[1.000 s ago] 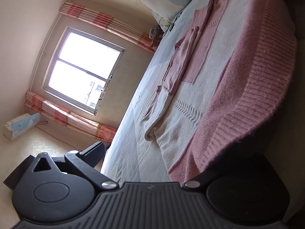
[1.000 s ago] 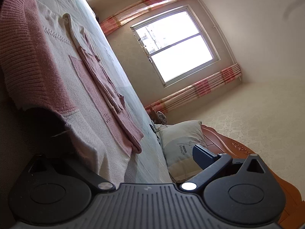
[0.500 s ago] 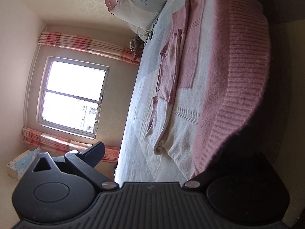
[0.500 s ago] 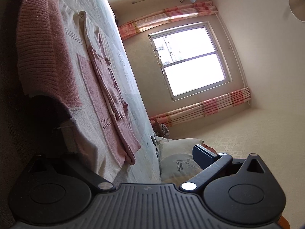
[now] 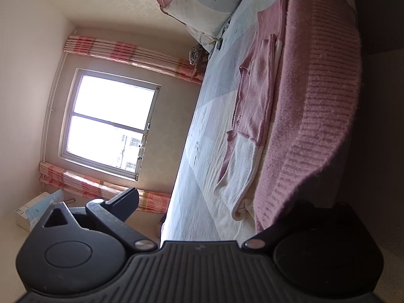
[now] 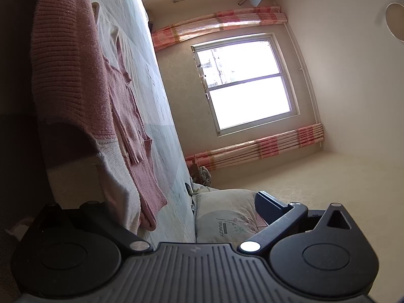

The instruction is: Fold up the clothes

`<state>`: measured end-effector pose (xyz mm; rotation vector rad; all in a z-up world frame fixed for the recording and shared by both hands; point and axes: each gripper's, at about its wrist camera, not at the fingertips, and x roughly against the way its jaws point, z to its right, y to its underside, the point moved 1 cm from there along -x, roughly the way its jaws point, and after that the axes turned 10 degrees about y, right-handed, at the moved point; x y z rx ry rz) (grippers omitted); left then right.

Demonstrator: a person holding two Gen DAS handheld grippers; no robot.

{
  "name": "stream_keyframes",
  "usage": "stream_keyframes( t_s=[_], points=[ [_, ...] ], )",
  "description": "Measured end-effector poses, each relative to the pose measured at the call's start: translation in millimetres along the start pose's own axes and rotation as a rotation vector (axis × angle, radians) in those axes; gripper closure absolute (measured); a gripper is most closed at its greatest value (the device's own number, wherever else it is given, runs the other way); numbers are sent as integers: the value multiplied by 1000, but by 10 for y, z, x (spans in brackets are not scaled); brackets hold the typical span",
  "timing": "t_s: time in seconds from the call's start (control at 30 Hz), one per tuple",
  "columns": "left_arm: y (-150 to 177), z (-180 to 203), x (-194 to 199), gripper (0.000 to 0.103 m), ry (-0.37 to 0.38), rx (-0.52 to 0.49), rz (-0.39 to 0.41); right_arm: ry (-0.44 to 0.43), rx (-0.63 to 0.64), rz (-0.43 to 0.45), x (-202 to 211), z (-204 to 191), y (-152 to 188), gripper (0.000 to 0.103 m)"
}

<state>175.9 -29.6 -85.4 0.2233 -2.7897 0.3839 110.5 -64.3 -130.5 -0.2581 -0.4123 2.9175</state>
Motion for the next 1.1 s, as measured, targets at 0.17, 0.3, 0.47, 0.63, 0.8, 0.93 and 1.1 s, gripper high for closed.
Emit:
stream_keyframes(
  t_s=[0.17,0.3,0.47,0.63,0.8,0.93,1.1],
  points=[
    [-37,-123,-184,0,-14,23,0,19,-1,-11,-246,4,-44,0],
    [-34,-187,-312,0,-19,33,2,31,11,-7,-412,-37,-69,0],
    [-45,-266,-510,0,-32,62,-6,43,8,-7,-668,-72,-96,0],
    [-75,-343,-727,0,-43,76,-8,53,-2,-16,-944,-111,-111,0],
    [-63,-402,-971,0,-47,87,-16,62,-11,-24,-1217,-159,-123,0],
    [-68,-417,-1188,0,-57,80,-19,62,-10,-22,-1453,-223,-134,0],
    [-92,-437,-1485,0,-64,94,-22,64,-9,-25,-1798,-327,-152,0]
  ],
)
